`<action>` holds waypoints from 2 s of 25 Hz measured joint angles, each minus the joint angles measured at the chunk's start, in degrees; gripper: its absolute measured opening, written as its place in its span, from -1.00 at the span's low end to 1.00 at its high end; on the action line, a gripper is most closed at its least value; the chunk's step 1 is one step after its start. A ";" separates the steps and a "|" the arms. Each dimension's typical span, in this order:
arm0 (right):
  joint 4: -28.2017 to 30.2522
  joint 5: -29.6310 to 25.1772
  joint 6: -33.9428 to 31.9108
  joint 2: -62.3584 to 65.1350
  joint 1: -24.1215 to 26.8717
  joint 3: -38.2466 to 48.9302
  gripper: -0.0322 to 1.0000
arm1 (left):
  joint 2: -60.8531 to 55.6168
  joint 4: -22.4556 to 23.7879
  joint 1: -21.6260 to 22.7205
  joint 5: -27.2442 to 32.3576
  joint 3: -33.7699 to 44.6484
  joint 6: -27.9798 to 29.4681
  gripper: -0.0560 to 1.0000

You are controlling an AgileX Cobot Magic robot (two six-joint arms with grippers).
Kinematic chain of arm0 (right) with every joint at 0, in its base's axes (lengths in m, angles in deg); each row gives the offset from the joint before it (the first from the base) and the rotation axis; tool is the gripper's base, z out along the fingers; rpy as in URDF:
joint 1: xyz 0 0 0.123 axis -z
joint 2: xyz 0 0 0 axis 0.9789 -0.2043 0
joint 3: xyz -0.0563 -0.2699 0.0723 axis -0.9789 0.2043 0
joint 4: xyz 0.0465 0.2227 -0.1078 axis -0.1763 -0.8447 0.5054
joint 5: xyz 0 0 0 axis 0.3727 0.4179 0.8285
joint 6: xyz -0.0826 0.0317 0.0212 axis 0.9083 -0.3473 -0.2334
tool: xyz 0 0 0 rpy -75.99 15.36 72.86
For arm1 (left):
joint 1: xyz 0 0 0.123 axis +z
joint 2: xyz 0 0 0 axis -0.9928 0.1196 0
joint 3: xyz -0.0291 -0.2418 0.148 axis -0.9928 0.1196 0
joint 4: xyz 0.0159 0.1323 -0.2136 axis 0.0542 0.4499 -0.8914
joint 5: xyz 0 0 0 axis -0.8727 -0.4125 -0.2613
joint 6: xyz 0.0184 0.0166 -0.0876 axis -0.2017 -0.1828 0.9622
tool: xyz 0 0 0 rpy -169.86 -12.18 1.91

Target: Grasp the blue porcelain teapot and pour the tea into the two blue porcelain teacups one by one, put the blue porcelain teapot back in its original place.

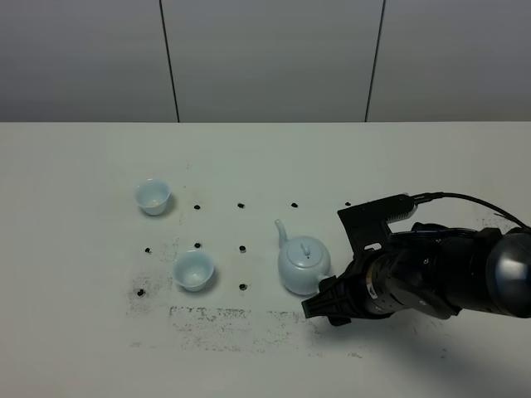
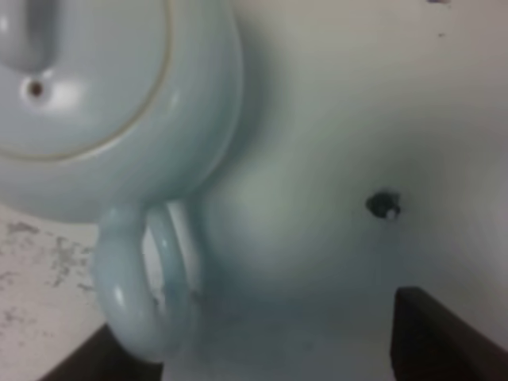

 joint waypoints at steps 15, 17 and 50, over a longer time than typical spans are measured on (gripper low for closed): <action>-20.14 -4.43 36.83 5.71 0.69 -3.14 0.19 | 0.00 0.00 0.00 0.00 0.00 0.00 0.07; -24.76 -6.00 41.85 5.37 1.84 -4.89 0.19 | 0.00 0.00 0.00 0.00 0.00 0.00 0.07; -35.02 -8.37 55.53 -6.39 4.79 -12.01 -0.09 | 0.00 0.00 0.00 0.05 0.00 0.00 0.07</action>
